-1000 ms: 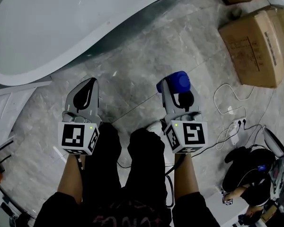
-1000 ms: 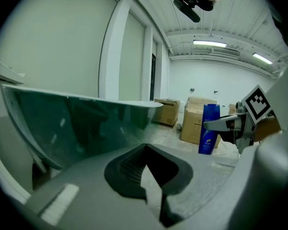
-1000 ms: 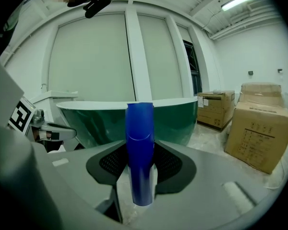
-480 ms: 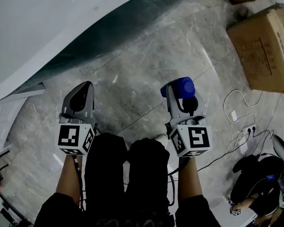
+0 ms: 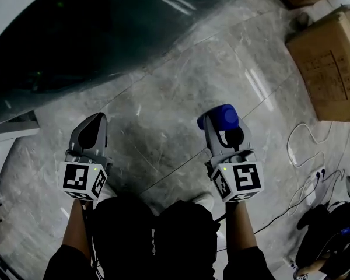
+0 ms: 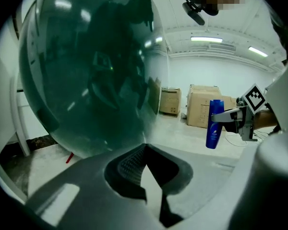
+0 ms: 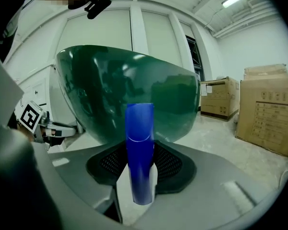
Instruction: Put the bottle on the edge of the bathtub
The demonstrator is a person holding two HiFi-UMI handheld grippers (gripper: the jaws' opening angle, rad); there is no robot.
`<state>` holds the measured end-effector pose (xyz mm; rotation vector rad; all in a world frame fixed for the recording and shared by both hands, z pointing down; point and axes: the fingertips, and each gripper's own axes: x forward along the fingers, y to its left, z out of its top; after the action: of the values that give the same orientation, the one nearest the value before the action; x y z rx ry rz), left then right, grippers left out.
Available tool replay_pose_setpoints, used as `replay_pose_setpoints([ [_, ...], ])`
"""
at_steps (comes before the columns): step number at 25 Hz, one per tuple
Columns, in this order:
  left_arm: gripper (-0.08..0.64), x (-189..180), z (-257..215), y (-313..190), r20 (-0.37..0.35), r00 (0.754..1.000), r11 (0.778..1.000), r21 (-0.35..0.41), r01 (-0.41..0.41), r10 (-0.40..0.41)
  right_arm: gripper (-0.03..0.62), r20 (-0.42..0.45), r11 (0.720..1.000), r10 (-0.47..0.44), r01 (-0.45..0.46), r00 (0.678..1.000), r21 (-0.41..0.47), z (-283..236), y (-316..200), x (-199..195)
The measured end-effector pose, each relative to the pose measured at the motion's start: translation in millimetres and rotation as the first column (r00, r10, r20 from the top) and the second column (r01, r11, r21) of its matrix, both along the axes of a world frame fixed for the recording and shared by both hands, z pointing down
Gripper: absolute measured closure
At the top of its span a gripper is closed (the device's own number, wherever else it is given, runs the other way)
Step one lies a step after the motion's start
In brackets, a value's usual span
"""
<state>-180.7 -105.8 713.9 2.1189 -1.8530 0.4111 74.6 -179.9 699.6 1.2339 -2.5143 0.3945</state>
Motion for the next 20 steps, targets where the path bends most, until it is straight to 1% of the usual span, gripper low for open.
replay_pose_setpoints([
  [5,0.560,-10,16,1,0.004,1.000,1.000,0.009,0.025,-0.025,0.406,0.021,1.000,-0.008,0.007,1.000,0.014,27,-2,-7],
  [9,0.560,-14,27,2,0.025,1.000,1.000,-0.001,0.018,-0.018,0.405,0.013,1.000,-0.019,0.019,1.000,-0.023,45,-1,-14],
  [13,0.560,-20,33,2,-0.016,0.999,0.999,-0.004,0.033,-0.033,0.405,0.025,1.000,-0.028,0.028,0.999,0.002,54,-6,-19],
  [17,0.560,-18,45,7,-0.003,1.000,1.000,0.000,0.017,-0.017,0.405,0.031,0.999,-0.027,0.026,0.999,0.029,63,-9,-18],
  [20,0.560,-17,53,8,-0.008,1.000,1.000,0.002,0.006,-0.006,0.406,0.029,0.998,-0.041,0.040,0.999,0.046,68,-14,-24],
])
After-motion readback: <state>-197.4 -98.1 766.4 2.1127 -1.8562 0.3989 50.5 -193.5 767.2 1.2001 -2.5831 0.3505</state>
